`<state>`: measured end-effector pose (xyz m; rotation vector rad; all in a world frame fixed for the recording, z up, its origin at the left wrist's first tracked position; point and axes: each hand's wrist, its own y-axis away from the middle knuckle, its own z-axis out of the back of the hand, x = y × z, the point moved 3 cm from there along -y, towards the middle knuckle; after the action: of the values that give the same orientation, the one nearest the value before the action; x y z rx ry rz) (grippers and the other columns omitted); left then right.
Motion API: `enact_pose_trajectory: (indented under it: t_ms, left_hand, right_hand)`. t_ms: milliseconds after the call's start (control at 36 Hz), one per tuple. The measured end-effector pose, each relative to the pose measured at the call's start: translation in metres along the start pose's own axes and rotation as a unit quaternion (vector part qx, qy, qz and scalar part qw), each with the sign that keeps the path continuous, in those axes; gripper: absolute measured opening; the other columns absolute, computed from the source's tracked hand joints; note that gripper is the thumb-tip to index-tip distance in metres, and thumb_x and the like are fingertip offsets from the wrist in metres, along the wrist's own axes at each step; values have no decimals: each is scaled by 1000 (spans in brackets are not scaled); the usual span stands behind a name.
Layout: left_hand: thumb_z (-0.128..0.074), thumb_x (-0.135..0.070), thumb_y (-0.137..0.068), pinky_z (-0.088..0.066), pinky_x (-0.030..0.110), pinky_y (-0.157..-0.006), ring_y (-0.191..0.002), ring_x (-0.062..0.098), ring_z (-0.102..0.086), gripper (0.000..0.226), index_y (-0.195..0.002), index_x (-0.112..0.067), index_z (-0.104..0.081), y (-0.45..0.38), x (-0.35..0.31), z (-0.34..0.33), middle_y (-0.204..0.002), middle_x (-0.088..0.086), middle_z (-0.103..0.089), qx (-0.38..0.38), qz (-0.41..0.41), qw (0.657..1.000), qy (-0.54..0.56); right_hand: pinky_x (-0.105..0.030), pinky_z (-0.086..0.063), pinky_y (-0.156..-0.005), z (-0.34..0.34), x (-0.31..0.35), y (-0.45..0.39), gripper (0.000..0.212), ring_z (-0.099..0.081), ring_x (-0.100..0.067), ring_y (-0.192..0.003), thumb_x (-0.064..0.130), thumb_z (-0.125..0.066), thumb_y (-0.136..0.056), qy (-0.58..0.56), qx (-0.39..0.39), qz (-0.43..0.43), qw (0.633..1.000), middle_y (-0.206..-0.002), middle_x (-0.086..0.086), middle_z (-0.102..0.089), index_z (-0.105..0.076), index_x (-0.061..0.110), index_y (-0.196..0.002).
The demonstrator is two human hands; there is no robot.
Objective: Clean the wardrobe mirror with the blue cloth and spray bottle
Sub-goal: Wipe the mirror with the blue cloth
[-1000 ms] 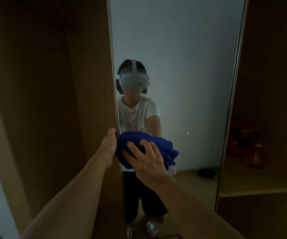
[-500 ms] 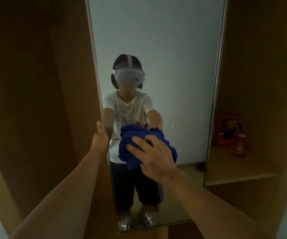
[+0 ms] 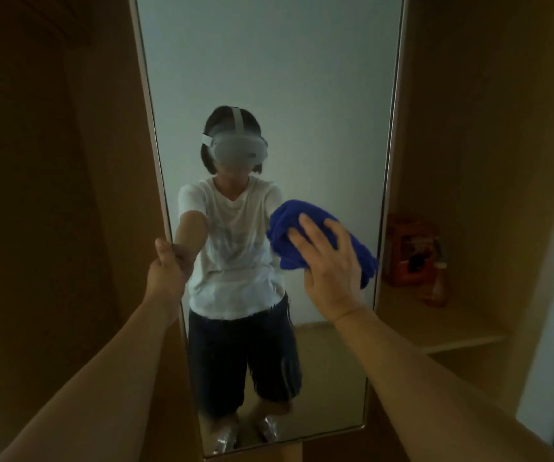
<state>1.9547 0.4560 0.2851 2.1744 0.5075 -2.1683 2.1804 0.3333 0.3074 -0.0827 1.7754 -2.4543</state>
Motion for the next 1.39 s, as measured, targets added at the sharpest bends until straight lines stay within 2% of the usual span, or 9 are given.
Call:
enact_pose_trajectory:
  t_ms: [56, 222, 472, 694, 833, 917, 1000, 1139, 1389]
  left_hand:
    - [-16, -58, -94, -34, 24, -52, -64, 10, -51, 54, -75, -20, -50, -3, -1, 0, -71, -3, -54, -12, -9, 1000, -22]
    - [-15, -60, -93, -30, 26, -49, -60, 12, -48, 56, -72, -21, -50, -4, 1, 0, -68, 0, -52, -34, 1, 998, -51]
    - [-17, -61, -93, -29, 28, -50, -61, 15, -47, 56, -68, -21, -49, 0, 0, -2, -67, 2, -50, -39, 8, 998, -49]
    - [-20, -59, -93, -32, 27, -52, -63, 13, -49, 58, -74, -15, -52, -4, 4, 2, -71, 1, -53, -12, 0, 1000, -16]
    - [-21, -58, -94, -36, 19, -62, -69, 1, -44, 71, -129, -2, -45, -13, 14, 3, -81, -12, -46, 30, -8, 999, 8]
    - [-21, -56, -94, -43, 25, -60, -80, 19, -57, 65, -107, -3, -56, -10, 12, 1, -84, 2, -58, 5, -10, 1000, -10]
    - [-21, -50, -96, -42, 23, -36, -60, 23, -60, 52, -76, -11, -50, 0, 4, -1, -56, 6, -57, -3, -26, 999, -32]
    - [-15, -60, -93, -37, 30, -54, -71, 21, -51, 70, -108, -6, -57, -6, 7, 2, -84, 10, -58, -23, -16, 999, -37]
    - [-18, -53, -96, -39, 27, -56, -69, 17, -54, 49, -87, -18, -52, 25, 29, 16, -78, 4, -57, 12, -88, 993, -79]
  right_hand:
    - [-48, -54, -82, -10, 7, 15, 57, -48, -36, -114, -5, -79, -59, 12, -10, 53, 998, -123, -7, -64, -69, 12, -113]
    - [-46, -28, -109, -33, 16, 54, 52, -58, -24, -116, 7, -69, -69, 45, 85, 136, 986, -131, -1, -59, -65, 18, -120]
    - [-41, -44, -102, -20, 9, 80, 54, -59, -25, -115, 15, -77, -69, -15, 216, 133, 967, -130, 2, -59, -64, 23, -121]
    - [-50, -54, -79, 31, -38, -1, 55, -50, -42, -116, -5, -67, -76, -4, 46, -83, 995, -136, -9, -53, -58, 11, -128]
    - [-44, -52, -86, 23, -70, -24, 60, -36, -34, -127, 6, -58, -87, 36, 48, -138, 989, -151, -4, -34, -40, 19, -142]
    - [-44, -53, -81, 10, -70, -3, 67, -38, -37, -125, 6, -63, -81, 47, 45, -144, 987, -150, -5, -34, -40, 20, -143]
    - [-43, -53, -80, 0, -67, 28, 69, -37, -37, -125, 8, -65, -79, 39, 52, -183, 981, -151, -4, -33, -39, 21, -143]
    - [-43, -54, -80, -8, -61, 72, 68, -38, -34, -124, 12, -63, -80, 24, 88, -224, 970, -148, -4, -35, -38, 20, -143]
    - [-38, -50, -75, -3, -52, 45, 62, -43, -33, -118, 21, -65, -81, 40, 50, -218, 974, -143, -7, -41, -44, 21, -139]
